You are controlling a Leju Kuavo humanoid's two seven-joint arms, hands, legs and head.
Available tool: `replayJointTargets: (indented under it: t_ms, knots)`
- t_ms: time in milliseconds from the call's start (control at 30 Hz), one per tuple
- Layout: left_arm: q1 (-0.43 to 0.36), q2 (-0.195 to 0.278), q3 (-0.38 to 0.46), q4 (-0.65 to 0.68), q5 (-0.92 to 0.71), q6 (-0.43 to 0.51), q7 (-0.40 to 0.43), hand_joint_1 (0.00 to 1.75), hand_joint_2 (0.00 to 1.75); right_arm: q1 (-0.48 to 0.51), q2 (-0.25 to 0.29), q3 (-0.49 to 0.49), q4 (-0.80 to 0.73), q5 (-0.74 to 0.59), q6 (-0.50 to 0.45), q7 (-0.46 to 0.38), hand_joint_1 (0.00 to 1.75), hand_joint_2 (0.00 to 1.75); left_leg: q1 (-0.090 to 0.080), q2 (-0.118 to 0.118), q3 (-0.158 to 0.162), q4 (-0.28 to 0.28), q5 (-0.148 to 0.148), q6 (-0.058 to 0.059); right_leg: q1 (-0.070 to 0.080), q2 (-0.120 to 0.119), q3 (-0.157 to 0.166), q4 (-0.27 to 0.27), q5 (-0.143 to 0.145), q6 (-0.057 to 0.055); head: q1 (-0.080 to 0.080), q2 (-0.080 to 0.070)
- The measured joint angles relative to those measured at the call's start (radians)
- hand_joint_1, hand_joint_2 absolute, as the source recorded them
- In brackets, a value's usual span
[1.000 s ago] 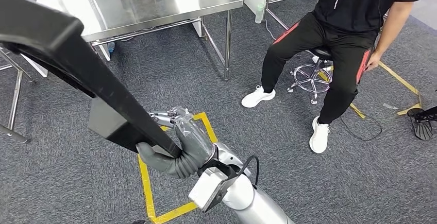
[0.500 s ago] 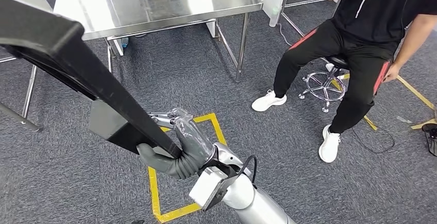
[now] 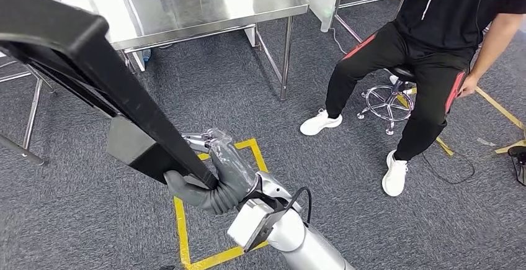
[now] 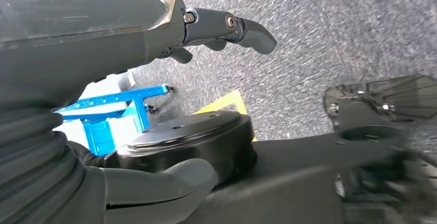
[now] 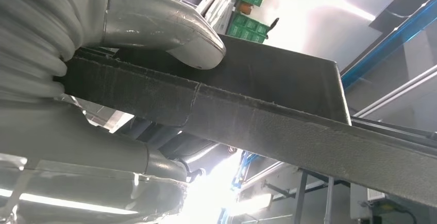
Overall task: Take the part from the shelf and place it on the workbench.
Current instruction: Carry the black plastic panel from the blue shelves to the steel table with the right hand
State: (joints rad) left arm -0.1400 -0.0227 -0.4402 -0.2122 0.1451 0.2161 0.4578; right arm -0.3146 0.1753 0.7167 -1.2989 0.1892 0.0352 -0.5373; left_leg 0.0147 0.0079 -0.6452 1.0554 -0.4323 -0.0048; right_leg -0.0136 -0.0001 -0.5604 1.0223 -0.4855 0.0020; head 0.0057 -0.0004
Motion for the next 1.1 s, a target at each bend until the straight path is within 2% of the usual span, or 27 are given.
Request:
replayJointTargets:
  t_ms: [33, 100, 167, 233, 300, 333, 367, 400, 433, 467, 500, 567, 667, 700, 733, 800, 833, 867, 900, 933, 967, 1000, 1033, 1100]
  knots:
    - [-0.002, 0.0, 0.0, 0.0, 0.0, -0.001, 0.0, 0.0, 1.75, 0.0, 0.0, 0.0, 0.0, 0.001, -0.001, -0.001, 1.75, 1.75, -0.004, 0.002, 0.015, -0.025, 0.001, 0.005, 0.002, 0.0, 0.001, 0.0, -0.003, 0.005, 0.0, 0.0]
    - [-0.004, 0.001, 0.0, 0.0, -0.001, -0.002, 0.0, 0.0, 1.75, 0.0, 0.001, -0.001, 0.0, 0.002, -0.002, -0.001, 1.75, 1.75, -0.01, -0.001, 0.022, -0.033, -0.007, 0.016, 0.003, -0.002, 0.002, -0.004, -0.007, 0.017, 0.001, 0.0]
    - [-0.004, 0.001, 0.0, 0.0, -0.002, -0.002, 0.0, 0.0, 1.75, -0.002, 0.002, -0.001, 0.0, 0.002, -0.004, -0.002, 1.75, 1.75, -0.009, -0.004, 0.034, -0.045, -0.006, 0.03, 0.004, -0.004, -0.002, 0.01, -0.016, 0.025, 0.001, 0.0]
    - [-0.005, 0.001, 0.0, -0.001, -0.004, -0.002, 0.0, 0.0, 1.75, -0.004, 0.001, -0.002, 0.0, 0.003, -0.006, -0.003, 1.75, 1.75, -0.006, -0.005, 0.048, -0.055, -0.006, 0.043, 0.004, -0.003, -0.047, 0.095, -0.048, 0.024, 0.003, 0.0]
    - [-0.007, 0.001, 0.0, -0.001, -0.005, -0.002, 0.0, 0.0, 1.75, -0.003, -0.004, -0.002, 0.003, 0.004, -0.006, -0.003, 1.75, 1.75, -0.006, -0.008, 0.054, -0.056, -0.013, 0.05, 0.003, -0.002, -0.128, 0.227, -0.086, 0.021, 0.004, 0.0]
    - [-0.007, 0.001, 0.0, 0.0, -0.005, -0.002, 0.0, 0.0, 1.75, -0.002, -0.006, -0.002, 0.005, 0.004, -0.006, -0.003, 1.75, 1.75, -0.007, -0.011, 0.057, -0.055, -0.016, 0.051, 0.003, -0.002, -0.159, 0.268, -0.089, 0.024, 0.003, 0.0]
    - [-0.006, 0.001, 0.0, 0.0, -0.005, -0.002, 0.0, 0.0, 1.75, -0.001, -0.008, -0.002, 0.007, 0.004, -0.006, -0.003, 1.75, 1.75, -0.006, -0.014, 0.061, -0.055, -0.02, 0.051, 0.002, -0.001, -0.173, 0.273, -0.077, 0.031, 0.003, 0.0]
    - [-0.006, 0.001, 0.0, 0.0, -0.005, -0.002, 0.0, 0.0, 1.75, -0.001, -0.009, -0.002, 0.008, 0.004, -0.006, -0.003, 1.75, 1.75, -0.006, -0.017, 0.066, -0.055, -0.025, 0.049, 0.001, -0.001, -0.165, 0.236, -0.049, 0.041, 0.003, 0.0]
    - [-0.006, 0.001, 0.0, 0.0, -0.005, -0.002, 0.0, 0.0, 1.75, -0.002, -0.009, -0.002, 0.009, 0.004, -0.006, -0.002, 1.75, 1.75, -0.006, -0.02, 0.073, -0.054, -0.03, 0.045, -0.001, -0.001, -0.141, 0.171, -0.013, 0.05, 0.003, 0.0]
    - [-0.006, 0.001, 0.0, 0.0, -0.005, -0.002, 0.0, 0.0, 1.75, -0.003, -0.01, -0.001, 0.009, 0.004, -0.006, -0.003, 1.75, 1.75, -0.007, -0.023, 0.078, -0.053, -0.036, 0.041, -0.003, -0.001, -0.112, 0.1, 0.02, 0.056, 0.004, 0.0]
    - [-0.006, 0.001, 0.0, 0.0, -0.005, -0.002, 0.0, 0.0, 1.75, -0.004, -0.009, -0.001, 0.01, 0.004, -0.006, -0.003, 1.75, 1.75, -0.009, -0.025, 0.082, -0.051, -0.043, 0.035, -0.004, -0.001, -0.088, 0.045, 0.043, 0.054, 0.004, 0.0]
    - [-0.006, 0.001, 0.0, -0.001, -0.005, -0.002, 0.0, 0.0, 1.75, -0.005, -0.007, -0.001, 0.013, 0.004, -0.006, -0.003, 1.75, 1.75, -0.012, -0.027, 0.086, -0.049, -0.055, 0.024, -0.003, 0.0, -0.066, 0.001, 0.055, 0.039, 0.004, 0.0]
    - [-0.007, 0.002, 0.0, -0.001, -0.007, -0.001, 0.0, 0.0, 1.75, -0.008, -0.003, -0.002, 0.014, 0.004, -0.007, -0.003, 1.75, 1.75, -0.004, -0.024, 0.085, -0.039, -0.071, 0.008, -0.006, 0.002, -0.056, -0.001, 0.049, 0.015, 0.003, 0.0]
    - [-0.007, 0.002, 0.0, -0.001, -0.009, -0.001, 0.0, 0.0, 1.75, -0.009, -0.001, -0.002, 0.014, 0.004, -0.007, -0.004, 1.75, 1.75, -0.002, -0.021, 0.073, -0.014, -0.084, 0.003, -0.008, 0.003, -0.05, -0.002, 0.046, 0.007, 0.002, 0.0]
    - [-0.007, 0.002, 0.0, -0.001, -0.01, -0.001, 0.0, 0.0, 1.75, -0.01, 0.001, -0.002, 0.014, 0.004, -0.008, -0.005, 1.75, 1.75, 0.0, -0.018, 0.048, 0.033, -0.104, -0.002, -0.01, 0.003, -0.043, -0.003, 0.041, -0.001, 0.002, 0.0]
    - [-0.006, 0.002, 0.0, -0.001, -0.01, -0.001, 0.0, 0.0, 1.75, -0.01, 0.003, -0.003, 0.016, 0.005, -0.01, -0.006, 1.75, 1.75, 0.002, -0.015, -0.029, 0.164, -0.147, -0.009, -0.008, 0.003, -0.032, -0.003, 0.03, -0.011, 0.002, 0.0]
    - [-0.005, 0.002, 0.0, -0.001, -0.01, -0.001, 0.0, 0.0, 1.75, -0.009, 0.002, -0.003, 0.018, 0.005, -0.01, -0.006, 1.75, 1.75, 0.003, -0.015, -0.066, 0.215, -0.155, -0.011, -0.008, 0.003, -0.027, -0.003, 0.025, -0.012, 0.002, 0.0]
    - [-0.003, 0.002, 0.0, -0.001, -0.01, -0.001, 0.0, 0.0, 1.75, -0.008, 0.002, -0.003, 0.02, 0.006, -0.01, -0.006, 1.75, 1.75, 0.004, -0.014, -0.088, 0.231, -0.143, -0.011, -0.007, 0.004, -0.02, -0.003, 0.019, -0.012, 0.002, 0.0]
    - [-0.002, 0.002, 0.0, -0.001, -0.01, -0.001, 0.0, 0.0, 1.75, -0.007, 0.002, -0.003, 0.021, 0.005, -0.01, -0.006, 1.75, 1.75, 0.005, -0.013, -0.09, 0.209, -0.111, -0.01, -0.007, 0.006, -0.011, -0.003, 0.012, -0.011, 0.002, 0.0]
    - [-0.002, 0.002, 0.0, -0.001, -0.01, -0.001, 0.0, 0.0, 1.75, -0.008, 0.003, -0.003, 0.022, 0.005, -0.01, -0.006, 1.75, 1.75, 0.005, -0.011, -0.073, 0.154, -0.067, -0.007, -0.007, 0.007, -0.001, -0.003, 0.005, -0.008, 0.002, 0.0]
    - [-0.002, 0.003, 0.0, -0.001, -0.011, -0.001, 0.0, 0.0, 1.75, -0.009, 0.003, -0.003, 0.023, 0.005, -0.01, -0.006, 1.75, 1.75, 0.005, -0.007, -0.046, 0.088, -0.029, -0.003, -0.007, 0.008, 0.009, -0.004, -0.002, -0.005, 0.002, 0.0]
    - [-0.003, 0.003, 0.0, -0.001, -0.011, -0.001, 0.0, 0.0, 1.75, -0.01, 0.004, -0.003, 0.023, 0.005, -0.01, -0.006, 1.75, 1.75, 0.002, -0.004, -0.018, 0.029, -0.005, 0.002, -0.004, 0.008, 0.016, -0.004, -0.009, 0.001, 0.002, 0.0]
    - [-0.004, 0.003, 0.0, -0.001, -0.011, -0.001, 0.0, 0.0, 1.75, -0.011, 0.004, -0.003, 0.023, 0.005, -0.01, -0.007, 1.75, 1.75, -0.002, -0.001, 0.002, -0.008, 0.003, 0.007, -0.002, 0.008, 0.02, -0.007, -0.014, 0.006, 0.003, 0.0]
    - [-0.005, 0.004, 0.0, -0.001, -0.011, -0.001, 0.0, 0.0, 1.75, -0.013, 0.004, -0.003, 0.023, 0.005, -0.01, -0.007, 1.75, 1.75, -0.009, -0.002, 0.017, -0.034, -0.005, 0.02, 0.004, 0.007, 0.027, -0.008, -0.016, 0.019, 0.002, 0.0]
